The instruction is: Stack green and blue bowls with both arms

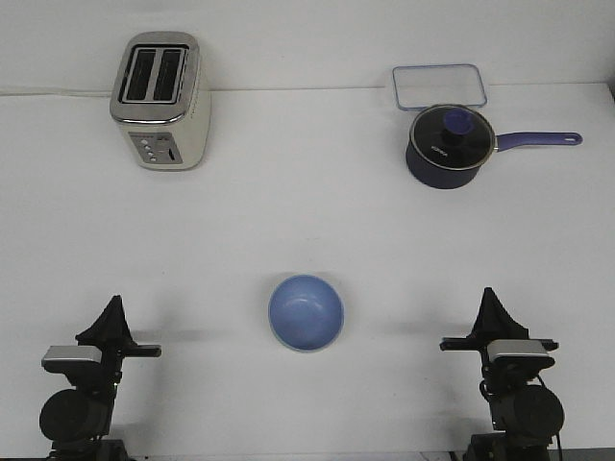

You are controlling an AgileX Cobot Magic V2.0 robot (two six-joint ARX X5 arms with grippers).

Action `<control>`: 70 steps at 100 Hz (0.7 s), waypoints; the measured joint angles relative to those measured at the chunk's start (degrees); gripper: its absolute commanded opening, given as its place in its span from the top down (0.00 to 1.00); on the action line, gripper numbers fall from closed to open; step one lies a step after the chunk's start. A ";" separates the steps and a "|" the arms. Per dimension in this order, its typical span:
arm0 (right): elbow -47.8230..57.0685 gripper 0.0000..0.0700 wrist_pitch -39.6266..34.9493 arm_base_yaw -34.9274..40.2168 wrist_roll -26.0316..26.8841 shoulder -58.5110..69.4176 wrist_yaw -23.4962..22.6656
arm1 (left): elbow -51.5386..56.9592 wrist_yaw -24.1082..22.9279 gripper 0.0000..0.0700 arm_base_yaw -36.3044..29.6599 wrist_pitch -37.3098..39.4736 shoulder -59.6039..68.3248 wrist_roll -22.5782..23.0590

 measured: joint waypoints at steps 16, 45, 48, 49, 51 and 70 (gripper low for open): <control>-3.17 1.00 1.46 0.00 0.35 -0.02 0.02 | 0.00 0.00 0.98 0.00 -0.02 0.00 0.00; -3.17 1.00 1.70 0.00 0.55 -0.07 0.02 | 0.00 0.00 0.98 0.00 -0.02 0.00 0.00; -3.17 1.00 1.70 0.00 0.55 -0.07 0.02 | 0.00 0.00 0.98 0.00 0.00 0.00 0.00; -3.17 1.00 1.70 0.00 0.57 -0.07 0.02 | 0.00 0.00 0.98 0.00 0.00 0.00 0.00; -3.17 1.00 1.70 0.00 0.57 -0.07 0.02 | 0.00 0.00 0.98 0.00 0.00 0.00 0.00; -3.17 1.00 1.70 0.00 0.85 -0.07 0.02 | 0.00 0.00 0.98 0.00 0.00 0.00 0.00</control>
